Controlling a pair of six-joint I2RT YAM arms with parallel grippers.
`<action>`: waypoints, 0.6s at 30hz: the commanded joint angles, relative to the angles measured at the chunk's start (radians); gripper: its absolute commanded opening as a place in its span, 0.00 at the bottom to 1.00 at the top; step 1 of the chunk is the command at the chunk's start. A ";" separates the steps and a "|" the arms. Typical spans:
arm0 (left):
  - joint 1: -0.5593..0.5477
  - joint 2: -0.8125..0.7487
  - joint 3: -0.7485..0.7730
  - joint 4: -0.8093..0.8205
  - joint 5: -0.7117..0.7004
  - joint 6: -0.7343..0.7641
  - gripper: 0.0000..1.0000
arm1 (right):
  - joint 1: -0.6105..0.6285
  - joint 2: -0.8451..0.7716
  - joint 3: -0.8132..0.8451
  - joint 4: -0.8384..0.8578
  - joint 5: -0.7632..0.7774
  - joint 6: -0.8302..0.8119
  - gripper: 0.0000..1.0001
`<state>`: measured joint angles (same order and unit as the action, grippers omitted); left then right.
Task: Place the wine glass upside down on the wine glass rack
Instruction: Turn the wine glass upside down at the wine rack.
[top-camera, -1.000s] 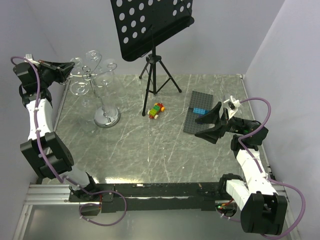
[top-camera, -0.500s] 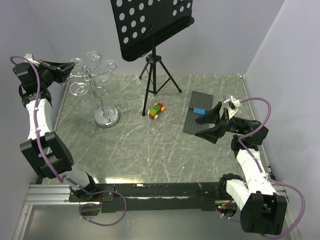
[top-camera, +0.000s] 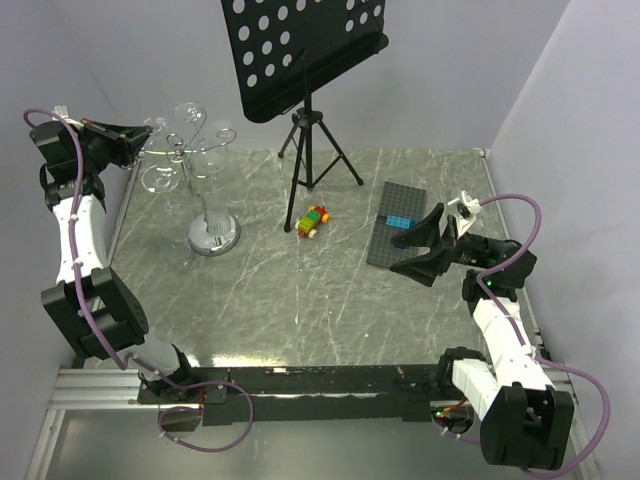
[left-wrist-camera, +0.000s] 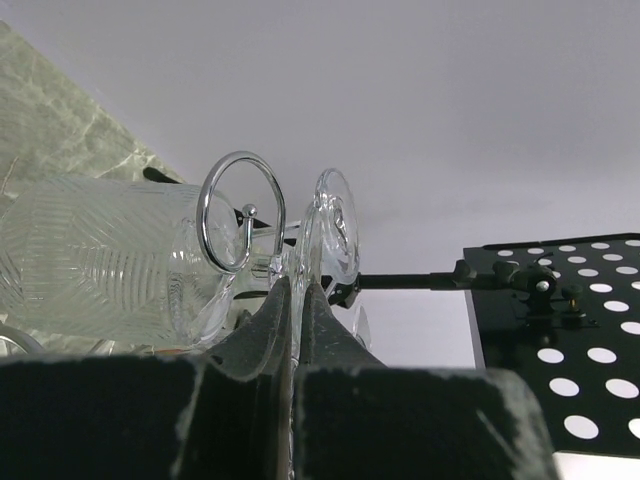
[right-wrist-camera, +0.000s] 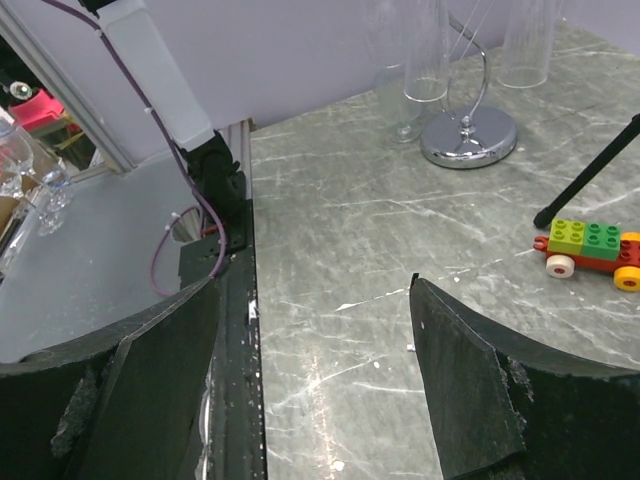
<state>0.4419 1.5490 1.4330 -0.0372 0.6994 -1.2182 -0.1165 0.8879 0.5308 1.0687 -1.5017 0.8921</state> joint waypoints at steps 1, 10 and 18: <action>0.004 0.003 0.050 -0.015 -0.058 0.040 0.01 | -0.005 0.000 -0.008 0.042 -0.066 -0.038 0.83; -0.003 -0.020 -0.011 0.030 -0.104 -0.006 0.01 | -0.002 0.095 0.150 0.214 -0.199 0.200 0.82; -0.032 0.008 0.020 0.065 -0.115 -0.044 0.01 | 0.000 0.242 0.320 0.576 -0.275 0.668 0.82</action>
<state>0.4316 1.5455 1.4227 -0.0231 0.6529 -1.2282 -0.1165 1.0672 0.7635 1.2697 -1.5085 1.2644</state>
